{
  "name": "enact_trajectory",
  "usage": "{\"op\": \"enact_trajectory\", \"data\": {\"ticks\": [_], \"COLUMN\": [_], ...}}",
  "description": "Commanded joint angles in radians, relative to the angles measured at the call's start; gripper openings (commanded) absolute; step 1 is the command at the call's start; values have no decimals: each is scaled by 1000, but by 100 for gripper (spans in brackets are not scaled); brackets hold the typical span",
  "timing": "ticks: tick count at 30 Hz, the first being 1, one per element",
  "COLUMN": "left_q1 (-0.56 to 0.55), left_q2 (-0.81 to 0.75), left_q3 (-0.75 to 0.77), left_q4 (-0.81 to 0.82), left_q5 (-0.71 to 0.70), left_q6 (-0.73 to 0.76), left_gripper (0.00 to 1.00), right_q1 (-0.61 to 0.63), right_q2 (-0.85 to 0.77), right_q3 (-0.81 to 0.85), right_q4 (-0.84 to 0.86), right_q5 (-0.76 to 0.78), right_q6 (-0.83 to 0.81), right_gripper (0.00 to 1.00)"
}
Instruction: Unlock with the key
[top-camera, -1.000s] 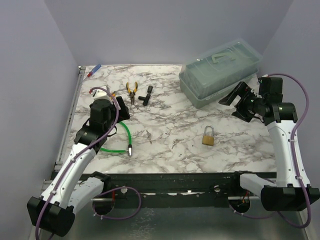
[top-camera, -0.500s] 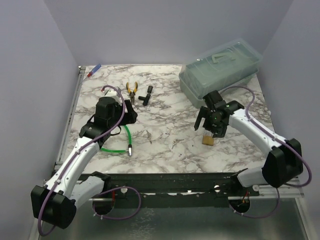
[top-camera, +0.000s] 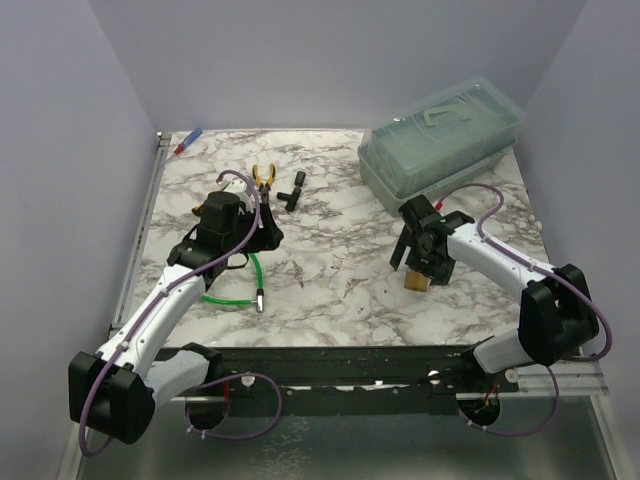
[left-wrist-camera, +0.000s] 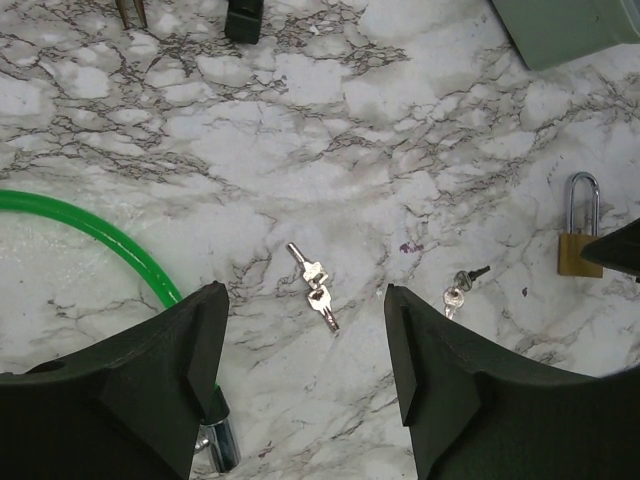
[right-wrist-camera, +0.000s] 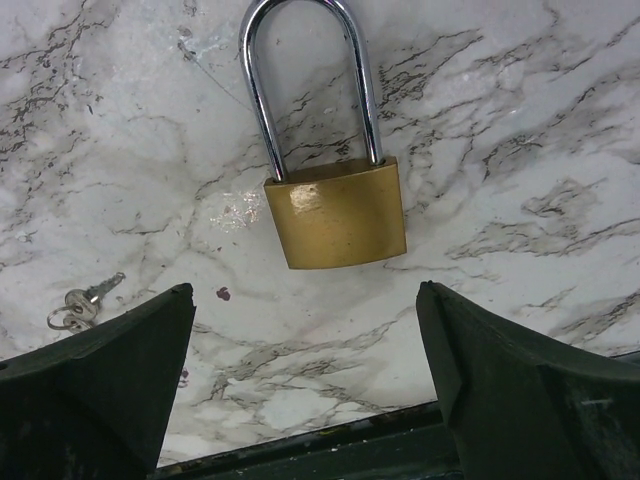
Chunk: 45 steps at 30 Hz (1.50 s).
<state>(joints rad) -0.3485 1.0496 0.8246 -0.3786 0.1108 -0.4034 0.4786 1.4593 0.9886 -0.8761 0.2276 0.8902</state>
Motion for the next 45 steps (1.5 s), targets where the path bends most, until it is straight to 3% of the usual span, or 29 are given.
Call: {"op": "enact_trajectory", "data": {"ticks": [1, 7, 13, 23, 28, 45], "left_q1": [-8, -7, -18, -284, -291, -302], "left_q2": [2, -2, 63, 318, 422, 642], "left_q3": [28, 18, 22, 88, 100, 190], "left_q4": [32, 33, 31, -65, -92, -94], "left_q5": [34, -32, -11, -216, -272, -318], "left_q6": [10, 15, -9, -237, -326, -347], "left_gripper": [68, 67, 63, 64, 63, 48], "right_q1": [6, 19, 66, 109, 109, 108], "right_q2": [12, 11, 50, 16, -34, -134], "right_q3": [-33, -6, 48, 77, 56, -44], "right_q4": [64, 122, 45, 68, 70, 130], "right_q5": [34, -9, 53, 23, 13, -23], "right_q6": [-9, -88, -73, -88, -107, -147], "right_gripper": [100, 98, 98, 99, 99, 99]}}
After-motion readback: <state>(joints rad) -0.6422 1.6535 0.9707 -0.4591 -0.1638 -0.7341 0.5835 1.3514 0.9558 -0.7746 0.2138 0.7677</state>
